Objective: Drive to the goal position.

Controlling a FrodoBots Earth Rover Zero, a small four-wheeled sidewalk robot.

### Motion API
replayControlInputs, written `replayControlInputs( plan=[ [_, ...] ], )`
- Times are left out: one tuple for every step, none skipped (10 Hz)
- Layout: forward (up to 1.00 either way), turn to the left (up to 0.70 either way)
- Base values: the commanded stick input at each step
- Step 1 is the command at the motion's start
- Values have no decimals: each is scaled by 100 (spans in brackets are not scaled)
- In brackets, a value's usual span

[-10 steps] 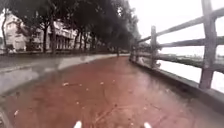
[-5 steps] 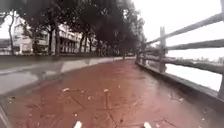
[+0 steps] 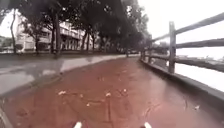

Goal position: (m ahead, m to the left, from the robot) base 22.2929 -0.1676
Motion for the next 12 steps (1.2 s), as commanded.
replayControlInputs(
  plan=[
    [50, 0],
    [50, 0],
    [50, 0],
    [50, 0],
    [50, 0],
    [50, 0],
    [50, 0],
    [50, 0],
    [50, 0],
    [50, 0],
    [50, 0],
    [50, 0]
  ],
)
